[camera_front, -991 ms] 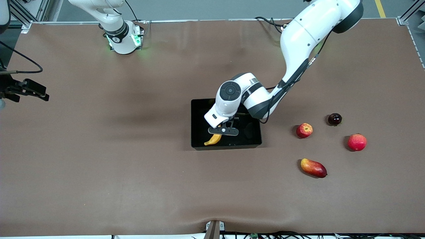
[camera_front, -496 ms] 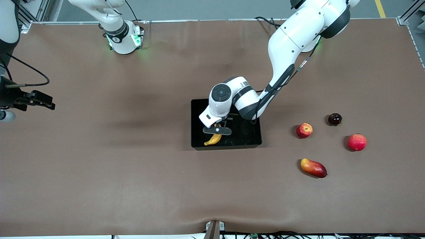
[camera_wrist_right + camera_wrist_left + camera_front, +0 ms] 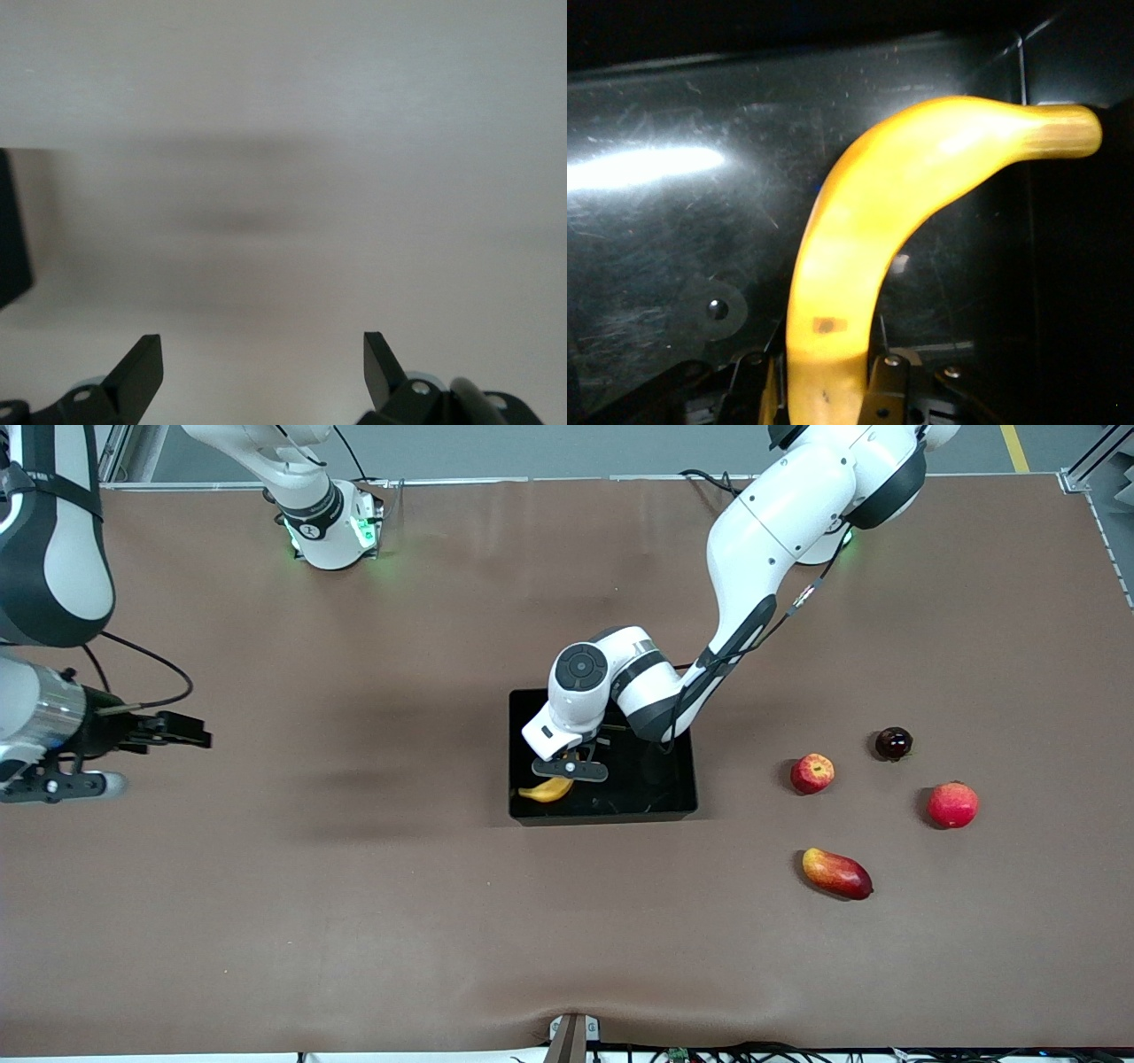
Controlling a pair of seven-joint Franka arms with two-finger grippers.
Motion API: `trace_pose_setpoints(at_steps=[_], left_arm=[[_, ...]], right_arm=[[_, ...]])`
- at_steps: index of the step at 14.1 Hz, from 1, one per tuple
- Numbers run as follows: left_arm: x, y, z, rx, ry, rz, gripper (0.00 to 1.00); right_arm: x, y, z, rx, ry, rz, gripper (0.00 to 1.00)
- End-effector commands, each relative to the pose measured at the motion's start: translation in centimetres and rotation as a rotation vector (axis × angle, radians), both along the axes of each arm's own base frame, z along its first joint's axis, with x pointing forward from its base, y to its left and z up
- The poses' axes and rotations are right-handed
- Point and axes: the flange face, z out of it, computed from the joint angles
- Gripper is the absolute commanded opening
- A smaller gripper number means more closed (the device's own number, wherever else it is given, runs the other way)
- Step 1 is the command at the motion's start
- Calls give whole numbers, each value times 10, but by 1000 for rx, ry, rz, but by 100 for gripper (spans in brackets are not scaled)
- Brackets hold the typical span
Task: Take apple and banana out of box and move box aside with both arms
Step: 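Grasp the banana with the left gripper while the right gripper approaches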
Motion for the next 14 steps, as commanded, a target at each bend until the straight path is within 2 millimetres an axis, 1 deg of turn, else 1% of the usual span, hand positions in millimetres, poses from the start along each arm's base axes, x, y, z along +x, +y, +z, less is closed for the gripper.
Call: trace_pose_setpoints(at_steps=[1, 2, 3, 4, 5, 6, 7, 8, 9, 11, 12, 13, 14], left_arm=[[5, -1, 49, 32, -51, -1, 0], [7, 4, 64, 54, -49, 5, 0], [6, 5, 79, 65, -51, 7, 0], [7, 5, 100, 62, -67, 14, 0], [7, 7, 116, 57, -70, 24, 0], [8, 11, 134, 62, -72, 36, 0], [14, 21, 148, 70, -77, 54, 0], [22, 32, 162, 67, -84, 79, 0], [30, 44, 174, 61, -88, 105, 0], [53, 75, 195, 52, -106, 169, 0], [67, 95, 204, 42, -107, 206, 0], [81, 117, 210, 39, -110, 248, 0], [94, 146, 211, 55, -104, 289, 0]], right_arm=[[1, 35, -22, 28, 47, 16, 100], [-2, 52, -31, 24, 61, 0, 100], [-3, 63, -30, 25, 66, -37, 100], [-3, 77, -31, 41, 71, -71, 100], [-3, 96, -32, 77, 67, -103, 100], [-4, 122, -36, 91, 60, -140, 100], [-6, 145, -45, 82, 59, -169, 100], [-10, 175, -52, 74, 48, -181, 100], [-14, 195, -64, 68, 49, -193, 100], [-18, 231, -91, 58, 44, -186, 100], [-21, 251, -102, 57, 34, -177, 100], [-21, 267, -112, 58, 21, -190, 100], [-23, 284, -121, 55, 6, -211, 100]])
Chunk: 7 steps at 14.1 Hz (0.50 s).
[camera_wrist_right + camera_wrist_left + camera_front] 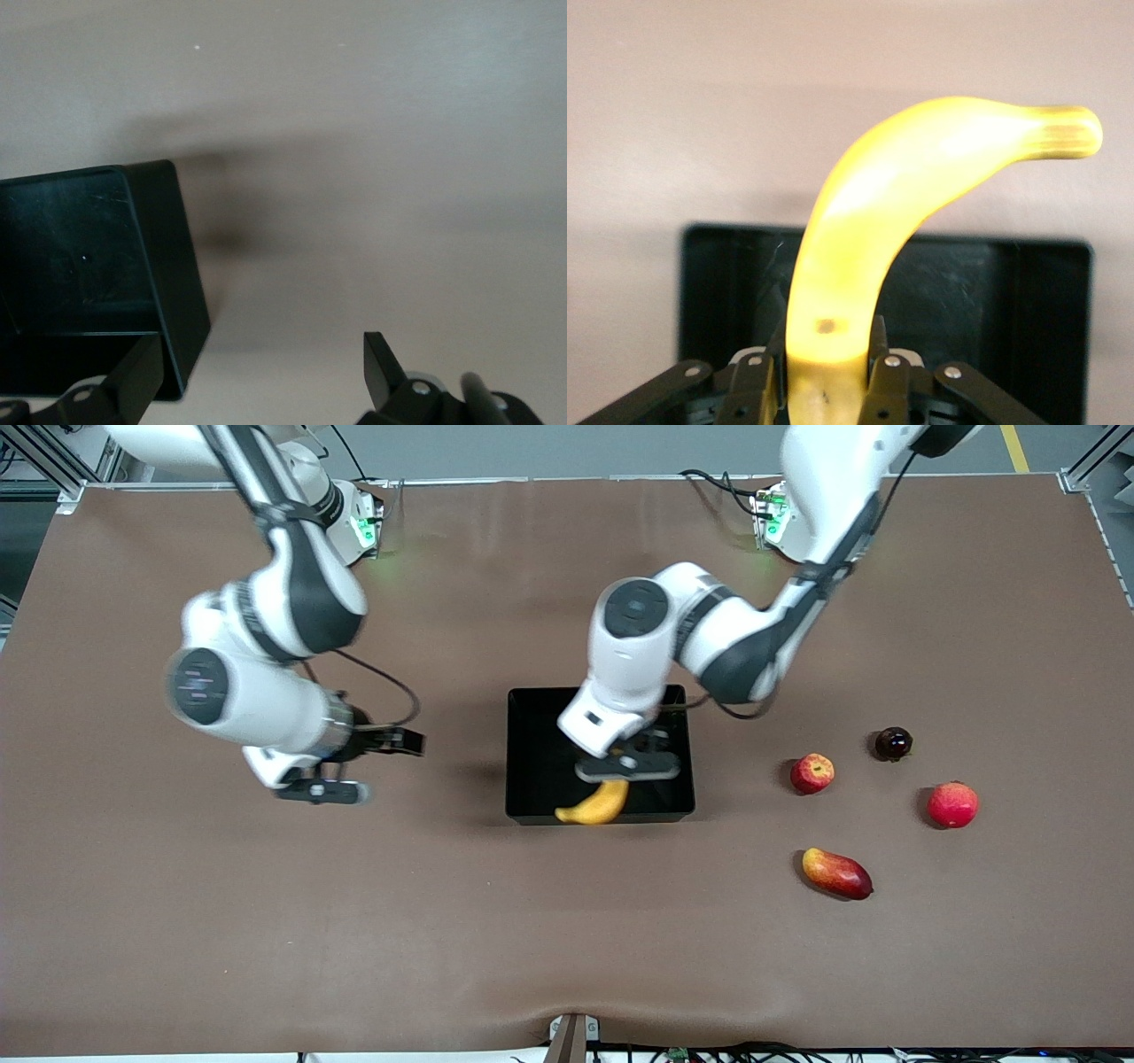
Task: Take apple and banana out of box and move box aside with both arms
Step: 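Carry the banana beside the mango while the right gripper grasps the tray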
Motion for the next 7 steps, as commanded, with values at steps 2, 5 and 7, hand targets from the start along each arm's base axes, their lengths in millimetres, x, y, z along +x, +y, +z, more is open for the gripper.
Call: trace_pose_setpoints(at_steps=[2, 5, 7], left_arm=[[32, 114, -5, 73, 76, 154, 0], [62, 217, -38, 114, 117, 247, 0], [76, 266, -48, 105, 127, 319, 0]], right_arm=[[-6, 50, -31, 4, -24, -61, 100], [-17, 93, -67, 5, -56, -75, 100], [-22, 112, -91, 5, -79, -76, 100]])
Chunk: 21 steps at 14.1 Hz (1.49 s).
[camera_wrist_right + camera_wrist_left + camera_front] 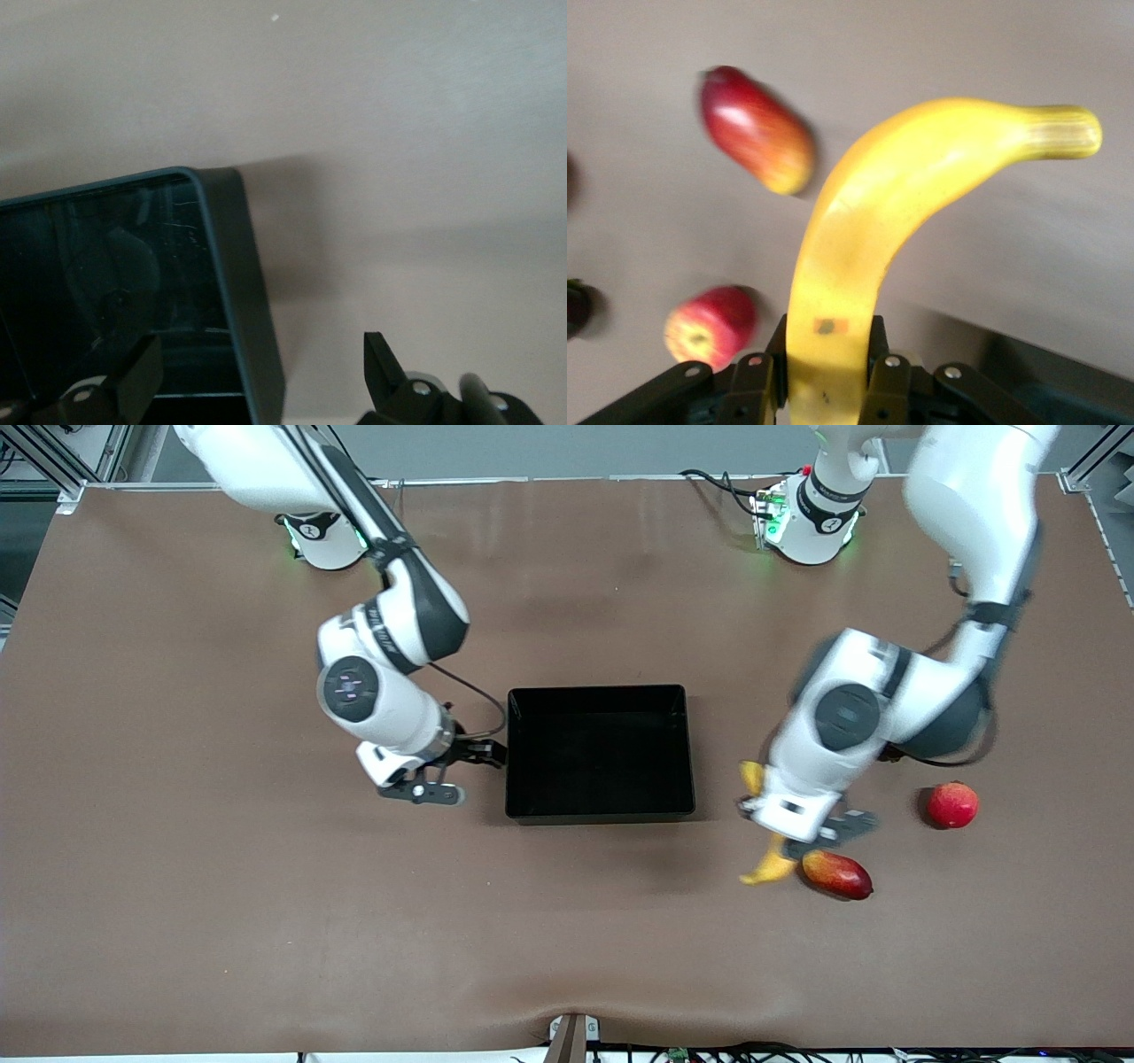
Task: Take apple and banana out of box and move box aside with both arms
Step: 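Carry the banana beside the mango while the right gripper grasps the tray, then drag the black tray aside with the right gripper while the left releases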
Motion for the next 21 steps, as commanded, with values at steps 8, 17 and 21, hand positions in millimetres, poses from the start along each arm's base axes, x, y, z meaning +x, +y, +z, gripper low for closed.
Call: trace_pose_setpoints(at_steps=[8, 17, 21], left_arm=[[19, 144, -44, -20, 41, 233, 0], [22, 206, -131, 16, 58, 254, 0], [19, 215, -150, 67, 76, 212, 28]], right_arm=[[-4, 20, -57, -60, -25, 30, 0], [18, -8, -14, -48, 8, -10, 0], [47, -52, 31, -53, 73, -52, 0]])
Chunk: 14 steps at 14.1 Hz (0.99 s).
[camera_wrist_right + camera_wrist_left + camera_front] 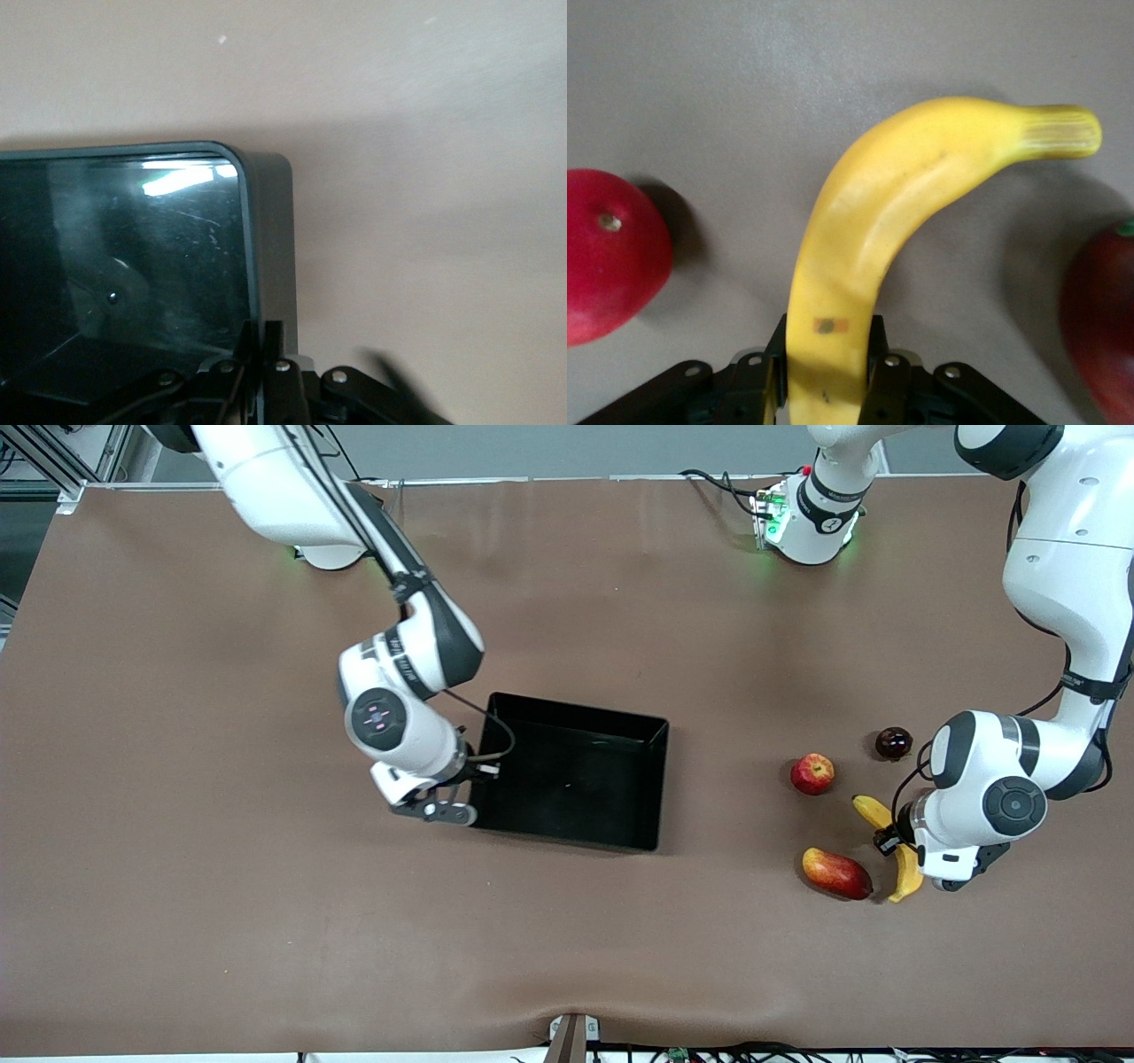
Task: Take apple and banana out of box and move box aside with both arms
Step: 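Drag the black tray aside with the right gripper while the left releases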
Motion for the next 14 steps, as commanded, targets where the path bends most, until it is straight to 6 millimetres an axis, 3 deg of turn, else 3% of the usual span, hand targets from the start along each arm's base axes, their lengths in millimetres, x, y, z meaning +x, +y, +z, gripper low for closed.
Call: trace_pose_setpoints(at_steps=[1, 3, 5, 8, 10, 14], left_arm=[[2, 6, -3, 63, -5, -52, 48], [2, 6, -1, 77, -1, -92, 100], [5, 8, 8, 82, -9, -112, 100], [9, 10, 39, 101, -25, -109, 100], [11, 0, 72, 104, -26, -110, 100], [8, -42, 149, 110, -75, -155, 100]], right_arm=[[17, -37, 46, 30, -8, -45, 0], [27, -78, 66, 33, 1, -76, 0], [34, -139, 86, 38, 24, -52, 0], [39, -238, 94, 55, 40, -43, 0], [39, -293, 87, 67, 38, -18, 0], [37, -413, 71, 94, -20, 31, 0]])
